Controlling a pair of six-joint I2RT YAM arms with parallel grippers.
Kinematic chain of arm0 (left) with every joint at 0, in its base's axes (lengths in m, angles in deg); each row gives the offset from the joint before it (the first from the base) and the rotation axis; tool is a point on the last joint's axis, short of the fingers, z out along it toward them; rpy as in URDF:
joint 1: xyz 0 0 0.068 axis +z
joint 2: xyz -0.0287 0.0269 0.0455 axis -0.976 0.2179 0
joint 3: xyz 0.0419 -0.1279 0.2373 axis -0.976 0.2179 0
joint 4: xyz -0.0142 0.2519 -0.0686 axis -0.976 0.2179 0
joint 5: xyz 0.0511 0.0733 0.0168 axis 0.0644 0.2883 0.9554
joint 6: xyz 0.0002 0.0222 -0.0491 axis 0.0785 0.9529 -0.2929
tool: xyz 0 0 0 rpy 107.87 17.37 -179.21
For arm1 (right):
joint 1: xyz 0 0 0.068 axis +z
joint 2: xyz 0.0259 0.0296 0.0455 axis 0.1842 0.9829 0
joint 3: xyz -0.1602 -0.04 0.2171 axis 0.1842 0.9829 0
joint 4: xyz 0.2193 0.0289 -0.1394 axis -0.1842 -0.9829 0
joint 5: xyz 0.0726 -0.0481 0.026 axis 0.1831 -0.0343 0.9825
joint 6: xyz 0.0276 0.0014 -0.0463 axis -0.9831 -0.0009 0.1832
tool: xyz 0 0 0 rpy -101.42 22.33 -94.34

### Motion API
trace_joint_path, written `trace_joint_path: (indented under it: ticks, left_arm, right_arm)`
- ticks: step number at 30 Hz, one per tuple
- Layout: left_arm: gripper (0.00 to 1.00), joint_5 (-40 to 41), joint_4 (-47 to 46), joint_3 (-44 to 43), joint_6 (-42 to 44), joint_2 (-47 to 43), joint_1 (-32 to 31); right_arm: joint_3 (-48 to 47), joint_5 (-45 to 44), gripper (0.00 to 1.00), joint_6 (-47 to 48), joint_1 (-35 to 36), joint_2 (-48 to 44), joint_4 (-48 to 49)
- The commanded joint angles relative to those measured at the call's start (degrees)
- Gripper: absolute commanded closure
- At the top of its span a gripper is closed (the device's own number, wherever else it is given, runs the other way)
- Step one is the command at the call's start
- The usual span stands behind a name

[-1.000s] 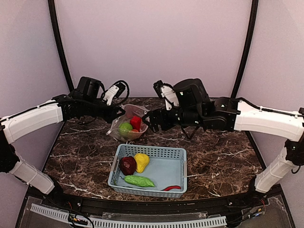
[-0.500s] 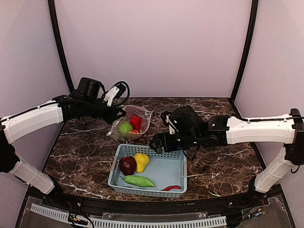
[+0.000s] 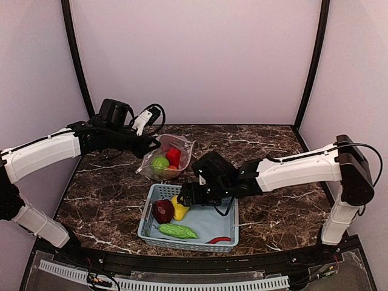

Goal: Place the food in the zip-top bag and seal the zipper
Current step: Pick up the fake fruit from the bin.

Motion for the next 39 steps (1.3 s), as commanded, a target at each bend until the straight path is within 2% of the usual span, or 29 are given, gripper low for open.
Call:
trace_joint_path:
  ticks: [1, 9, 29, 39]
  left_arm:
    - [0.99, -0.57, 0.65, 0.58, 0.28, -0.83, -0.02]
    - [0.99, -1.13, 0.52, 0.67, 0.30, -1.09, -0.02]
    - [0.99, -0.80, 0.65, 0.58, 0.61, -1.37, -0.02]
    - [0.99, -0.77, 0.64, 0.58, 0.66, -1.20, -0.02]
  right_arm:
    - [-2.21, 1.02, 0.17, -2.64, 0.35, 3.44, 3.87]
    - [-7.90, 1.02, 0.18, -0.91, 0.27, 9.93, 2.75]
    - [-10.76, -3.82, 0.17, -0.20, 0.26, 14.32, -3.35]
    - [-10.37, -4.22, 0.29, 0.51, 0.32, 14.00, -2.83]
